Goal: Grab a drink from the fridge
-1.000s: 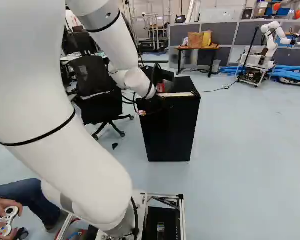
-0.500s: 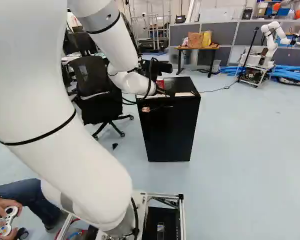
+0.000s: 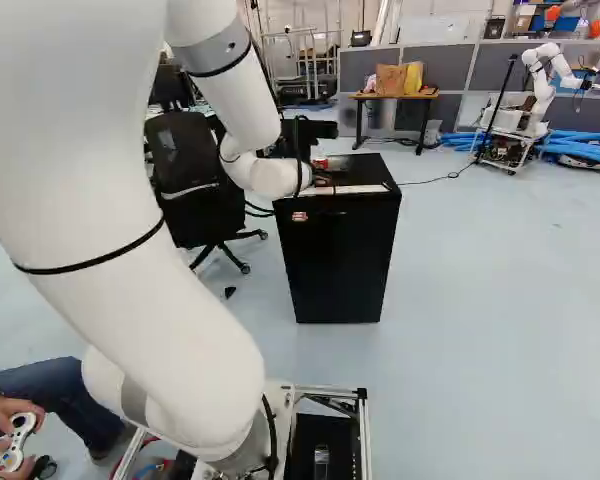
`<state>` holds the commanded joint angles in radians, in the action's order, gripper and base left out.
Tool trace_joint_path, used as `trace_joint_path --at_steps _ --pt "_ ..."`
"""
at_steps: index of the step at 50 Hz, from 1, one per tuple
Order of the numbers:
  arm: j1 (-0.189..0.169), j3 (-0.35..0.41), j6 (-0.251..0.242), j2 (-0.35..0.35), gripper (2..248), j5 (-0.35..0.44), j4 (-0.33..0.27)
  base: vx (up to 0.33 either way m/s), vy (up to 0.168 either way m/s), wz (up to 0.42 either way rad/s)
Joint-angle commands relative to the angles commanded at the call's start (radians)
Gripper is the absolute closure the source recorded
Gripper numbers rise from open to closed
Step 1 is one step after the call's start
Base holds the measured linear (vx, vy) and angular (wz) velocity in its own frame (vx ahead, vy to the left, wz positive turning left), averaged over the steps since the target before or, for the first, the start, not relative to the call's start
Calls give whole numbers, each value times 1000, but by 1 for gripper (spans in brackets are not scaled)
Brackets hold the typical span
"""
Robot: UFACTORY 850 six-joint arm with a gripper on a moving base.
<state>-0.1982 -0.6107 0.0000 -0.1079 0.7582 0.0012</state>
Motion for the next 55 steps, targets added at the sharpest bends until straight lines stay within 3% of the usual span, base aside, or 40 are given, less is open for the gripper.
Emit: trace_joint_path --at_steps 12,25,39,55 --pt "0 0 0 -27 3 62 -91 0 0 0" --pt "1 -10 0 -65 3 66 -144 0 0 0" --pt "3 -33 0 -117 3 85 -156 0 0 0" --pt "7 -76 0 -189 3 194 -156 0 0 0"
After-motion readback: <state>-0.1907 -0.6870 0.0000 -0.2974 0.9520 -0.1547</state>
